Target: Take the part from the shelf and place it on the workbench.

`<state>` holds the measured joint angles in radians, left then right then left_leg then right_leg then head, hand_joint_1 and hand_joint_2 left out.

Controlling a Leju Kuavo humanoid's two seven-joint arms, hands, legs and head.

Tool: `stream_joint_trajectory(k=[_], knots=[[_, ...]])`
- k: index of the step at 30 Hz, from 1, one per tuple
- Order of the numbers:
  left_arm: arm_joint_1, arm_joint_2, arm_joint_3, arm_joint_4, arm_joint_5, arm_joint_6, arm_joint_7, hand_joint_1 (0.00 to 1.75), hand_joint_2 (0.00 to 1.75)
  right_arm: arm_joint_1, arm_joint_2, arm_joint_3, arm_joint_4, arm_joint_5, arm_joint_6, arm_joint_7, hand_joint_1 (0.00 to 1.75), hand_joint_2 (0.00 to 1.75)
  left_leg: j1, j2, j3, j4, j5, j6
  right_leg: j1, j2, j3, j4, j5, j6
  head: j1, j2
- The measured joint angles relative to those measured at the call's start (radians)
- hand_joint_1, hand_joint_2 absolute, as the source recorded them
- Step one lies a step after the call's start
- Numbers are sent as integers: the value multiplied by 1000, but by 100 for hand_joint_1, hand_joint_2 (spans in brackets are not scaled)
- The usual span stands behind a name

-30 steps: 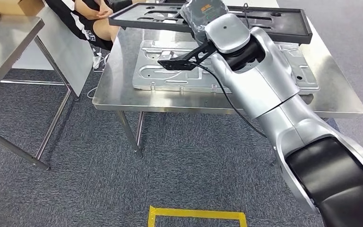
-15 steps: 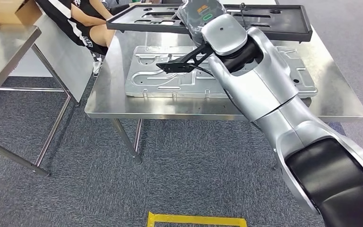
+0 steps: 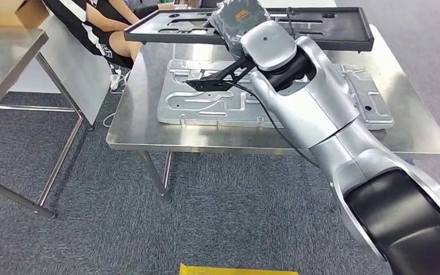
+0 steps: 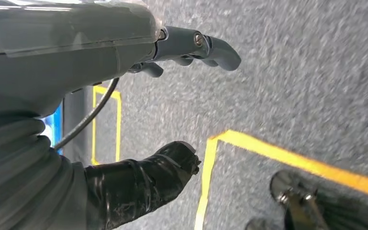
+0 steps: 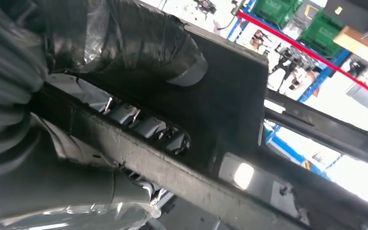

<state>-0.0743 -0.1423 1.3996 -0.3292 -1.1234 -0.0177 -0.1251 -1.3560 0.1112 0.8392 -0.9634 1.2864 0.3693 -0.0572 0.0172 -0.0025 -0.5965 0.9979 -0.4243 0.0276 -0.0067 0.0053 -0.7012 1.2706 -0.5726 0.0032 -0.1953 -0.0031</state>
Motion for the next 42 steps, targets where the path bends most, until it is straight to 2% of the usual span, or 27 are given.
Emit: stream_joint_trajectory(k=[1,2,3,4,6,7,9,11,12,13,15,16,17,18,20,22,24,27,28,30,31,32,33,35,36,38,42], knots=[[0,0,0,0,0,2,2,0,175,7,-3,0,-1,-2,-1,0,175,175,0,-1,5,0,-5,1,-3,0,-31,40,-1,2,0,0],[-1,0,0,0,0,3,4,0,175,15,-5,0,-1,-4,-2,-1,175,175,0,-2,11,1,-10,1,-5,0,-43,41,20,3,0,0],[-1,0,0,0,0,6,10,0,175,23,-6,0,-2,-7,-2,-1,175,175,0,-4,20,3,-17,-1,-7,-1,-35,3,58,3,0,0],[0,-1,0,0,0,8,16,0,175,29,-7,0,-3,-10,-2,-1,175,175,0,-5,27,6,-25,-3,-9,-1,-11,-64,105,1,0,0],[3,-2,0,0,1,14,29,0,175,35,-11,0,-7,-17,0,0,175,175,-3,-6,35,13,-39,-12,-6,-3,37,-183,159,-5,0,0],[4,-3,0,0,1,18,36,0,175,39,-13,0,-10,-20,0,0,175,175,-4,-5,35,15,-44,-18,-3,-4,49,-214,165,-7,0,0],[4,-3,0,0,2,23,46,0,175,50,-18,-1,-13,-24,-5,-1,175,175,-5,-5,35,13,-47,-29,1,-2,56,-228,156,-14,-1,0],[3,-2,0,-1,2,24,50,0,175,62,-22,-2,-14,-25,-12,-1,175,175,-3,-4,35,20,-58,-40,-3,-2,66,-237,155,-24,-1,0],[3,-2,0,-1,2,24,50,0,175,64,-23,-3,-15,-25,-15,-1,175,175,-3,-4,24,48,-74,-44,-6,-2,72,-242,154,-30,-1,0],[3,-2,0,-1,2,24,51,0,175,66,-23,-4,-16,-26,-18,-1,175,175,-2,-4,-1,99,-98,-48,-7,-2,78,-246,152,-35,-1,0],[4,-2,0,-1,2,23,52,0,175,71,-23,-4,-16,-27,-22,-1,175,175,-1,-3,-78,234,-144,-53,-5,-2,87,-246,144,-42,-1,0],[4,-2,0,-1,2,23,52,0,175,76,-23,-4,-16,-27,-23,-1,175,175,-1,-3,-111,283,-151,-55,-4,-1,91,-246,139,-43,-1,0],[4,-2,0,-1,2,23,53,0,175,80,-23,-4,-16,-28,-23,-1,175,175,-1,-3,-128,295,-138,-55,-2,-1,96,-245,134,-44,-1,0],[5,-2,0,-1,2,23,53,0,175,83,-23,-4,-16,-29,-23,-1,175,175,-1,-3,-125,269,-106,-54,-2,0,103,-244,129,-43,-1,0],[7,-1,0,-1,2,23,53,0,175,86,-23,-4,-16,-30,-23,-1,175,175,-2,-3,-76,137,-21,-47,-1,1,117,-243,117,-40,-1,0],[9,0,0,-1,2,24,53,0,175,85,-23,-4,-16,-30,-23,-1,175,175,-7,-3,-30,35,15,-37,2,2,125,-242,108,-33,-1,0],[7,0,0,-2,2,24,53,0,175,85,-24,-4,-16,-30,-23,-1,175,175,-12,-3,-20,15,8,-29,3,3,125,-243,104,-25,-1,0],[5,-1,0,-2,3,21,50,0,175,83,-24,-5,-19,-30,-25,-2,175,175,-4,-1,-5,1,6,-14,3,1,115,-214,81,-10,-1,0],[4,-2,0,-2,5,19,47,0,175,80,-24,-6,-20,-30,-26,-2,175,175,-1,0,2,-3,5,-8,3,0,93,-170,61,-6,-1,0],[5,-2,0,-2,10,14,40,0,175,76,-24,-6,-24,-30,-19,-2,175,175,-2,1,7,-2,-3,0,0,0,17,-37,14,-1,0,0],[4,-2,0,-2,14,13,37,0,175,76,-24,-6,-26,-31,-13,-2,175,175,-2,0,10,0,-7,2,-1,0,-21,20,2,1,0,0],[4,-2,0,-2,17,12,34,0,175,76,-24,-6,-28,-31,-6,-1,175,175,-2,-1,15,2,-13,2,-4,0,-44,43,11,3,0,0],[3,-2,0,-2,19,12,30,0,175,76,-24,-5,-31,-32,-1,-1,175,175,-2,-2,22,4,-20,1,-6,-1,-48,28,41,4,0,0],[4,-4,0,-2,23,11,21,0,175,75,-24,-5,-41,-35,5,-1,175,175,-1,-4,37,13,-39,-5,-9,-2,-6,-92,126,2,0,0],[4,-6,1,-2,24,10,18,0,175,71,-26,-5,-45,-37,8,-1,175,175,-2,-4,41,19,-48,-10,-8,-3,19,-150,153,1,0,0],[3,-7,1,-2,25,12,14,0,175,65,-28,-2,-52,-41,15,-1,175,175,-4,-4,39,25,-59,-22,-3,-3,43,-204,158,-6,0,0],[-1,-8,0,-2,19,19,23,0,175,70,-36,0,-51,-55,3,-3,175,175,-2,-3,37,40,-77,-42,-4,-3,62,-226,145,-26,-1,0]])
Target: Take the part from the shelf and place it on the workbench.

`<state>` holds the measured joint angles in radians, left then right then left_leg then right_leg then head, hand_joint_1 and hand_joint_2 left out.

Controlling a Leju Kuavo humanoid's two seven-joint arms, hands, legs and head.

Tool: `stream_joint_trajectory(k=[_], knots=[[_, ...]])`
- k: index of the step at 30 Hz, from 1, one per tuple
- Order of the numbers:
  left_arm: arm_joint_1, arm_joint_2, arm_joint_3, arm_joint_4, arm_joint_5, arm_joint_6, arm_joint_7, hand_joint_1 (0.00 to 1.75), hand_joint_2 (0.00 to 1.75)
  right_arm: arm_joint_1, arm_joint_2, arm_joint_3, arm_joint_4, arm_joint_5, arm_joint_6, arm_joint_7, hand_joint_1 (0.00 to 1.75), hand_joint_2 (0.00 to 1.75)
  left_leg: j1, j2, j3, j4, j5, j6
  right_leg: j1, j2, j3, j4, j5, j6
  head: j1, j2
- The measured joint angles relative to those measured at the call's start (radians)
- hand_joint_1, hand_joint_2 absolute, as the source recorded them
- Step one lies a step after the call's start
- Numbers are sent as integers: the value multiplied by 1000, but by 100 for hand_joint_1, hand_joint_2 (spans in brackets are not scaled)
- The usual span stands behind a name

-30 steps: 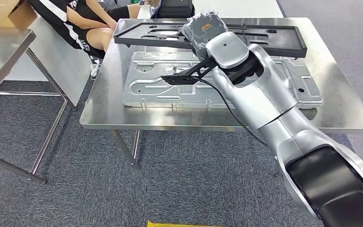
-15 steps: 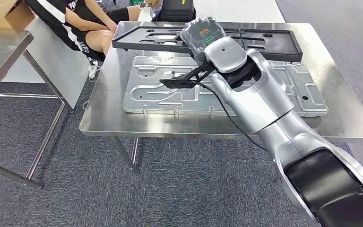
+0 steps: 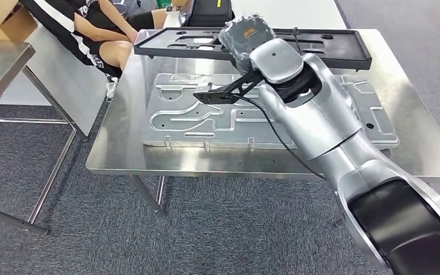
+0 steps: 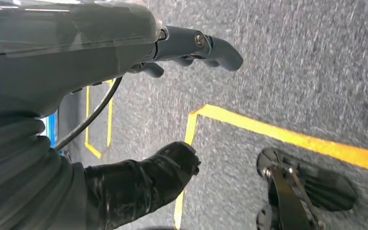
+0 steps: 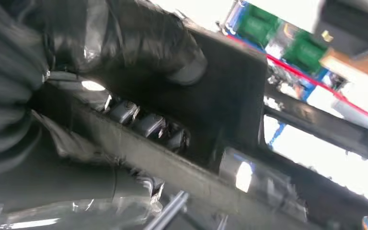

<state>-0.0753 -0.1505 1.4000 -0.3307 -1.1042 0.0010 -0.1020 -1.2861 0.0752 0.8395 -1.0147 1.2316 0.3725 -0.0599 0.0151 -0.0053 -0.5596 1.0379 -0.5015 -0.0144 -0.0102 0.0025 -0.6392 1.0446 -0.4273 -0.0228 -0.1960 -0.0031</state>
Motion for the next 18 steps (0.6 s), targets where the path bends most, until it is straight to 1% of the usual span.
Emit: stream_joint_trajectory(k=[1,2,3,4,5,6,7,8,9,10,11,12,14,15,16,17,18], knots=[[1,0,0,0,-2,0,5,0,175,2,-2,0,3,-2,-9,-1,175,175,0,0,-15,35,-17,-4,-3,0,9,-5,-2,-5,0,0],[3,0,0,-1,-4,0,10,0,175,4,-3,0,6,-3,-20,-2,175,175,1,1,-45,90,-38,-6,-3,0,15,-8,-5,-9,0,0],[5,0,0,-3,-5,0,15,0,175,8,-5,0,10,-5,-31,-3,175,175,1,1,-84,157,-60,-8,-2,1,20,-9,-8,-12,0,0],[6,0,0,-7,-6,-2,20,0,175,14,-7,0,15,-7,-41,-5,175,175,2,1,-126,220,-74,-10,0,2,26,-9,-13,-14,0,0],[8,0,0,-11,-8,-3,27,0,175,24,-9,0,21,-9,-49,-6,175,175,2,1,-157,257,-72,-10,1,3,32,-9,-18,-15,0,0],[10,-1,0,-17,-10,-5,33,0,175,34,-12,0,27,-11,-56,-8,175,175,1,1,-171,257,-49,-9,3,4,39,-9,-24,-15,0,0],[12,-1,0,-24,-14,-6,41,0,175,45,-14,0,35,-13,-64,-12,175,175,1,1,-165,216,-8,-6,4,4,48,-9,-31,-15,0,0],[15,-2,0,-32,-18,-7,49,0,175,52,-16,-1,43,-13,-72,-15,175,175,1,1,-143,145,42,-1,5,5,58,-9,-37,-14,0,0],[18,-2,0,-43,-22,-10,57,0,175,58,-17,-2,52,-14,-84,-18,175,175,-2,1,-117,80,78,5,7,5,65,-9,-44,-12,0,0],[20,-4,0,-55,-26,-14,64,0,175,62,-19,-3,62,-14,-98,-20,175,175,-5,1,-94,25,99,11,8,6,69,-9,-49,-9,0,0],[21,-6,0,-66,-29,-19,69,0,175,66,-20,-5,71,-14,-109,-21,175,175,-9,1,-81,-4,104,16,9,7,70,-9,-52,-5,0,0],[22,-9,0,-77,-32,-24,72,0,175,71,-22,-7,78,-15,-118,-21,175,175,-12,1,-76,-11,96,20,9,7,69,-11,-53,0,0,0],[21,-14,0,-96,-37,-32,74,0,175,83,-24,-13,88,-15,-123,-21,175,175,-9,1,-69,-23,93,27,7,6,70,-12,-58,11,0,0],[22,-16,0,-102,-38,-34,75,0,175,88,-25,-16,92,-15,-125,-21,175,175,-7,1,-62,-30,92,31,8,5,66,0,-66,16,0,0],[23,-18,0,-108,-39,-35,74,0,175,92,-26,-19,97,-15,-127,-22,175,175,-4,2,-55,-36,91,36,7,5,52,31,-81,20,0,0],[23,-19,0,-112,-39,-35,74,0,175,95,-28,-22,102,-15,-131,-23,175,175,-3,3,-48,-40,89,41,6,4,24,83,-103,23,0,0],[23,-20,0,-115,-40,-35,74,0,175,99,-31,-23,107,-15,-135,-25,175,175,-3,4,-44,-41,85,44,5,3,-15,150,-126,26,0,0]])
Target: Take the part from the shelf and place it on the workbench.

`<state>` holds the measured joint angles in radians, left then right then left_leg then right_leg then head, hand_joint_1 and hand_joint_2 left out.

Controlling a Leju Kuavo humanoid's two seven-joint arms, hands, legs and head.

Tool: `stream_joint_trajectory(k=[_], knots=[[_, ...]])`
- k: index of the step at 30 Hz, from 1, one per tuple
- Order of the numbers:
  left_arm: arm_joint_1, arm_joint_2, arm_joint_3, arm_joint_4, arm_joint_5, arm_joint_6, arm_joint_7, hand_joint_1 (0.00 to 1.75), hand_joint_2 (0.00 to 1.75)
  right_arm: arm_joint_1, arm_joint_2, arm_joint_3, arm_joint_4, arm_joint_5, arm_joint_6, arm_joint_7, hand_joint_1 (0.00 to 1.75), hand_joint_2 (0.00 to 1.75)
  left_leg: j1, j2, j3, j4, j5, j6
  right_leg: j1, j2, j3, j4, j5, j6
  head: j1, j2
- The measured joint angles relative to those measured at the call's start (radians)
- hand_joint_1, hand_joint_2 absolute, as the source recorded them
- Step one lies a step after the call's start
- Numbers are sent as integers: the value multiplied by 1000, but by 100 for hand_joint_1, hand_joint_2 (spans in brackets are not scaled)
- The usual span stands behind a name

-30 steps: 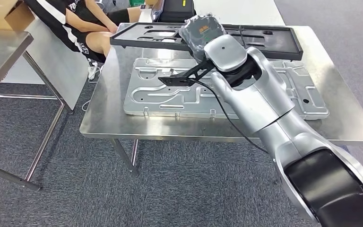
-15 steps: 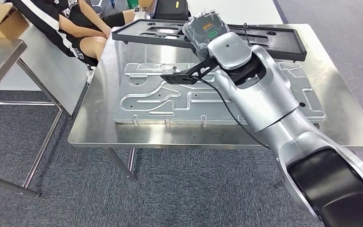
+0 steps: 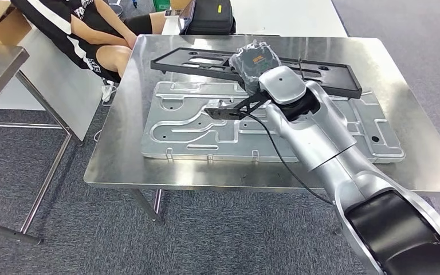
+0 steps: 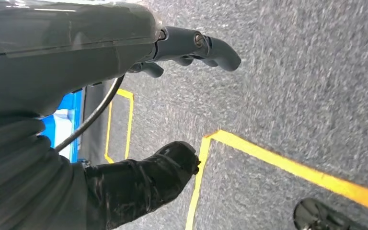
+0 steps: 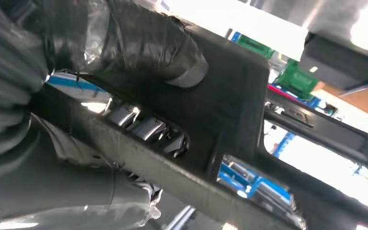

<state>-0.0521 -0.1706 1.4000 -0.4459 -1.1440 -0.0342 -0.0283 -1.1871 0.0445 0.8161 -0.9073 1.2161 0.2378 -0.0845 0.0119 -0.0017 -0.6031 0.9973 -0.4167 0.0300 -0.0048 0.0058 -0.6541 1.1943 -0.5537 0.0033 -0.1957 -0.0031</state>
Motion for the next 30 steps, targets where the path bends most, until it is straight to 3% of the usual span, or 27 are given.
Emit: stream_joint_trajectory(k=[2,3,5,7,8,12,14,16,17,18,19,21,22,24,27,29,30], knots=[[0,-1,0,-5,-3,0,0,0,175,14,-6,-2,12,0,-6,-6,175,175,-1,-1,8,2,-9,3,-3,0,-76,110,-21,4,0,0],[0,-2,0,-7,-5,-1,-1,0,175,23,-9,-2,17,0,-7,-9,175,175,-1,-3,14,3,-15,3,-4,0,-93,118,-3,5,0,0],[0,-6,0,-10,-7,-2,-1,0,175,34,-12,-3,26,0,-8,-11,175,175,0,-5,27,11,-31,-1,-7,-1,-67,17,82,3,0,0],[2,-8,0,-12,-8,-2,-1,0,175,35,-14,-4,31,0,-10,-11,175,175,-3,-5,35,21,-48,-9,-5,-2,-17,-101,137,-2,0,0],[2,-8,0,-14,-8,-3,-1,0,175,36,-14,-4,32,0,-12,-11,175,175,-5,-5,36,24,-53,-14,-3,-2,-3,-131,141,-5,0,0],[-1,-9,0,-20,-8,-3,-1,0,175,39,-16,-5,39,0,-13,-10,175,175,-5,-5,39,26,-68,-34,-3,0,16,-152,129,-25,-1,0],[-1,-10,0,-24,-8,-3,-2,0,175,38,-16,-6,39,0,-14,-10,175,175,-4,-4,8,100,-105,-43,-8,-1,32,-162,126,-35,-1,0],[-1,-11,0,-25,-8,-3,-2,0,175,40,-15,-6,40,0,-13,-10,175,175,-1,-4,-64,232,-152,-49,-6,-1,41,-163,118,-41,-1,0],[-1,-12,0,-25,-9,-3,-2,0,175,43,-16,-6,41,0,-11,-10,175,175,0,-4,-98,281,-159,-51,-4,-1,46,-163,113,-42,-1,0],[-1,-12,0,-25,-10,-3,-2,0,175,46,-16,-6,42,0,-11,-10,175,175,0,-4,-119,298,-148,-51,-3,0,51,-163,108,-42,-1,0],[0,-12,0,-26,-13,-3,-2,0,175,49,-16,-6,43,0,-11,-10,175,175,0,-4,-120,276,-117,-49,-2,0,58,-163,103,-42,-1,0],[3,-12,0,-28,-16,-3,-3,0,175,51,-16,-6,44,0,-11,-10,175,175,-1,-4,-76,148,-27,-41,-1,1,74,-163,91,-39,-1,0],[4,-12,0,-30,-17,-3,-3,0,175,50,-16,-7,45,0,-12,-10,175,175,-3,-4,-51,88,3,-35,0,2,79,-163,85,-37,-1,0],[3,-13,0,-31,-18,-3,-4,0,175,49,-16,-8,48,0,-13,-10,175,175,-9,-4,-26,30,10,-26,1,3,79,-163,80,-29,-1,0],[-1,-13,0,-33,-19,-3,-6,0,175,51,-16,-12,53,0,-15,-11,175,175,-7,-4,-16,12,3,-13,2,2,78,-160,72,-13,-1,0],[-1,-14,1,-33,-17,-3,-8,0,175,50,-16,-14,57,2,-18,-11,175,175,-2,-2,-4,1,2,-4,2,1,52,-102,40,-5,-1,0],[-1,-14,2,-33,-16,-3,-11,0,175,50,-16,-15,60,2,-21,-12,131,131,-2,-1,0,0,0,0,0,0,19,-40,14,-2,-1,0]])
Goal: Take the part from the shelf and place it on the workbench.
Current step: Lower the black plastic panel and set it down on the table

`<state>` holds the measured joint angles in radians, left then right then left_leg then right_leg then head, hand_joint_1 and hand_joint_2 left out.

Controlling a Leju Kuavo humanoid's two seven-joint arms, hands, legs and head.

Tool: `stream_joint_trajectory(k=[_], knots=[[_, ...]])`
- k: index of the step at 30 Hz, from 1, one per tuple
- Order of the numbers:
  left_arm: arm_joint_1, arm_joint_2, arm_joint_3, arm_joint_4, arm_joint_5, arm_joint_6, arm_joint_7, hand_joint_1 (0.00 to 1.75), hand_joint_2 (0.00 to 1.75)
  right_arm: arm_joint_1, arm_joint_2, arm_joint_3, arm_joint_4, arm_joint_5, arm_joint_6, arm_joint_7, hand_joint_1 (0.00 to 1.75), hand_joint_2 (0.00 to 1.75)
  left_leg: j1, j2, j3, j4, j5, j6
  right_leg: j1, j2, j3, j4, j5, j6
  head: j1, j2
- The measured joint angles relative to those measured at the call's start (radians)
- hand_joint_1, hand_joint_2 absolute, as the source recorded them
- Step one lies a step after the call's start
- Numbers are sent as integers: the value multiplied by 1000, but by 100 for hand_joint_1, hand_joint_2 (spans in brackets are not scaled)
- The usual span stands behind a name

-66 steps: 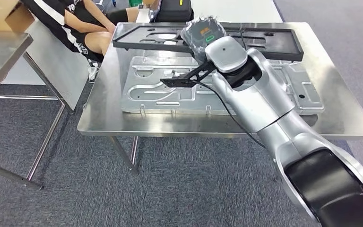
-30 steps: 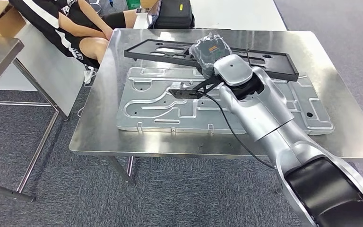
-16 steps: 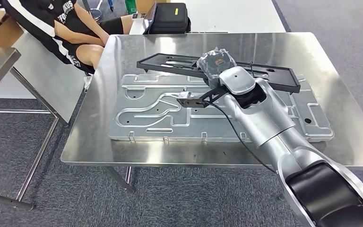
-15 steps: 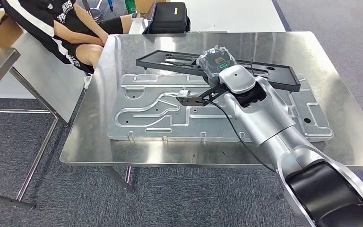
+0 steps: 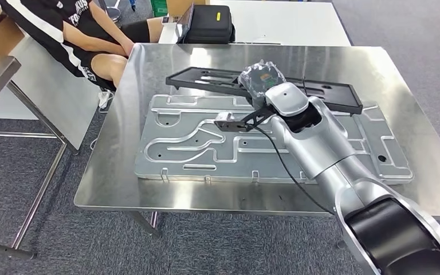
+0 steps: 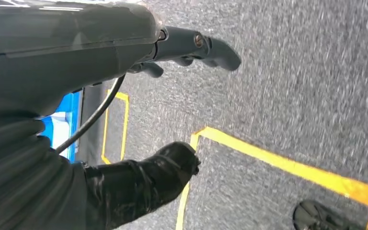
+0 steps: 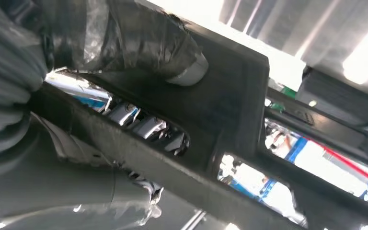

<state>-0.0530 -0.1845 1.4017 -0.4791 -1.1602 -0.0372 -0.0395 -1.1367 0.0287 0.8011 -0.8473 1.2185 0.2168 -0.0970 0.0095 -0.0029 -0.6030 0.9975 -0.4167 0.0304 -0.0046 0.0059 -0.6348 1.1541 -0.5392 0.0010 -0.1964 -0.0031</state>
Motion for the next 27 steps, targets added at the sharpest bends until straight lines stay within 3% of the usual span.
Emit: stream_joint_trajectory(k=[2,3,4,6,8,10,12,14,17,18,19,21,23,24,27], knots=[[0,0,2,0,0,-2,-10,0,175,5,-1,0,9,1,-6,-2,44,44,-1,0,4,1,-6,6,-2,0,-80,131,-39,5,0,0],[0,1,2,0,-2,-4,-14,0,175,8,-2,0,13,1,-7,-3,0,0,-1,-1,7,3,-10,6,-4,0,-106,162,-35,6,0,0],[0,1,2,0,-5,-5,-14,0,175,11,-3,0,16,1,-8,-4,0,0,-1,-2,10,6,-15,6,-6,0,-112,152,-10,6,0,0],[0,0,2,0,-10,-5,-9,0,175,10,-3,0,18,1,-9,-5,0,0,-1,-4,19,16,-30,2,-7,-1,-72,34,73,2,0,0],[-1,-2,3,0,-10,-2,-3,0,87,8,-3,0,19,1,-9,-8,0,0,-3,-4,22,26,-43,-6,-3,-1,-24,-74,119,-4,0,0],[-2,-2,6,0,-4,0,3,0,0,8,-3,0,19,-2,-7,-12,0,0,-6,-4,21,28,-47,-15,1,-1,-10,-99,116,-8,0,0],[-4,-2,8,-1,-1,0,8,0,0,8,-3,-3,17,-8,-7,-10,0,0,-4,-4,23,29,-52,-23,-2,-1,-5,-108,116,-16,0,0],[-5,-1,10,-1,-1,-1,6,0,0,5,-1,-6,17,-14,-9,-5,0,0,-2,-3,5,76,-83,-33,-8,-1,5,-119,117,-25,0,0],[-4,-2,12,-2,-1,-4,-3,0,0,6,0,-8,17,-17,-7,-1,0,0,4,-2,-86,256,-159,-47,-9,-2,11,-123,115,-33,0,0],[-4,-3,12,-2,-1,-5,-6,0,0,9,0,-8,17,-18,-6,0,0,0,5,-2,-108,291,-162,-49,-9,-2,12,-122,114,-33,0,0],[-4,-4,12,-3,-1,-7,-7,0,0,12,0,-8,17,-18,-5,1,0,0,6,-2,-114,291,-148,-51,-9,-2,13,-122,113,-33,0,0],[-4,-3,13,-6,-1,-9,-8,0,0,15,0,-9,17,-18,-5,2,0,0,8,-1,-70,185,-77,-51,-10,-1,17,-120,110,-30,0,0],[-3,-3,13,-10,-1,-10,-9,0,0,14,0,-12,16,-18,-5,2,0,0,6,-2,-12,64,-31,-46,-7,0,18,-117,106,-22,0,0],[-4,-3,13,-10,-1,-11,-10,0,0,14,0,-14,16,-18,-6,2,0,0,4,-3,2,34,-25,-42,-6,0,18,-116,105,-17,0,0],[-5,-4,14,-10,-1,-12,-11,0,0,13,0,-15,17,-18,-8,-1,0,0,0,-4,3,23,-20,-27,-7,0,18,-118,110,-2,0,0]])
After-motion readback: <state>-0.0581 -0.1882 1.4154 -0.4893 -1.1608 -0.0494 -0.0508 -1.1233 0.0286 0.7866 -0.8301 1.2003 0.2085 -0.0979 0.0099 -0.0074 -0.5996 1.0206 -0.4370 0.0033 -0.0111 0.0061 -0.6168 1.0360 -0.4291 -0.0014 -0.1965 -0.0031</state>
